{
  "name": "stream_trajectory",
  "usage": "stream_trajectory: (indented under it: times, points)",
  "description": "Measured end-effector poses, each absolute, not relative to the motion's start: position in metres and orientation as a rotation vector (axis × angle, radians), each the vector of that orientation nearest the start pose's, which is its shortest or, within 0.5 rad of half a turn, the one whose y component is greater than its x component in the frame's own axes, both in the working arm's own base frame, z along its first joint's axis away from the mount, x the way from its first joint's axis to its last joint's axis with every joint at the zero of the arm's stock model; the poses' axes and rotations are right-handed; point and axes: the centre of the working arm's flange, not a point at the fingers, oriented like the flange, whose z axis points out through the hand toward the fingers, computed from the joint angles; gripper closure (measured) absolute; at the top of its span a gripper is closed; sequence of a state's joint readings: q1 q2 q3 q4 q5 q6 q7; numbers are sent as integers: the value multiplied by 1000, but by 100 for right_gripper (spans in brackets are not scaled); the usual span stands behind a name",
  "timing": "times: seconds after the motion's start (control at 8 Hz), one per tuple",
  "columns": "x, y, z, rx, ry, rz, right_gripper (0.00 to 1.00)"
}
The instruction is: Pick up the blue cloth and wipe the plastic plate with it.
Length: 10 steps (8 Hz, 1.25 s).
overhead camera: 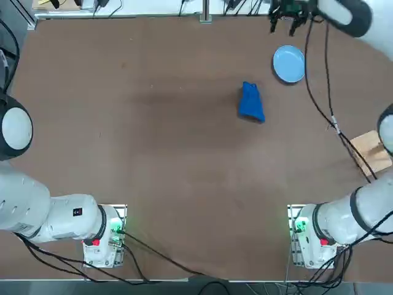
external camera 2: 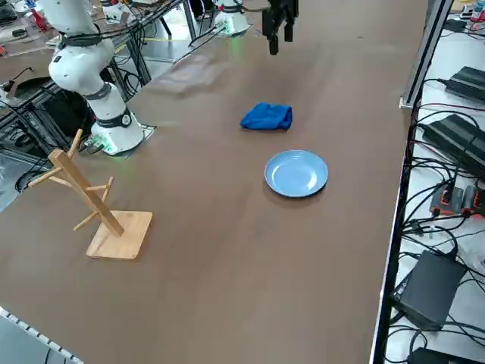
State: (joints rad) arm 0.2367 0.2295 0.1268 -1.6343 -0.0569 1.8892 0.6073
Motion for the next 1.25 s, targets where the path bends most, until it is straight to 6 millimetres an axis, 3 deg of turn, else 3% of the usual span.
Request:
stream_trajectory:
  times: [0.25,0.62,1.0,1.25]
  points:
    - [601,242,421,-3103,390,-80,0]
    - [597,242,367,-3065,464,-120,0]
    - [561,249,297,-3029,555,-124,0]
    - [531,266,268,-3044,557,-78,0]
